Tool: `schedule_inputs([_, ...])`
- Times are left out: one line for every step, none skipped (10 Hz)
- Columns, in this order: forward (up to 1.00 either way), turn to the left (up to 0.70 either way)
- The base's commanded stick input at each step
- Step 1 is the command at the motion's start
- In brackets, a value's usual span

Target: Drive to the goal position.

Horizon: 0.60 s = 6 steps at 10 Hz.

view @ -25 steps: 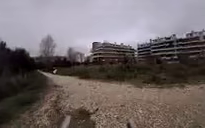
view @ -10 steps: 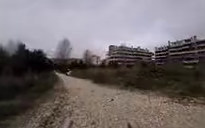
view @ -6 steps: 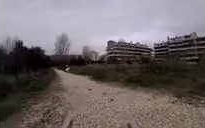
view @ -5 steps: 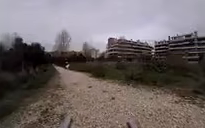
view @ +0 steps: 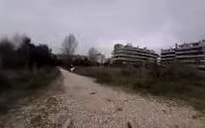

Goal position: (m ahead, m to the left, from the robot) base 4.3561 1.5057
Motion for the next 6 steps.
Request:
schedule_inputs([0.5, 0.0])
schedule_inputs([0.5, 0.0])
schedule_inputs([0.5, 0.0])
schedule_inputs([0.5, 0.0])
schedule_inputs([0.5, 0.0])
schedule_inputs([0.5, 0.0])
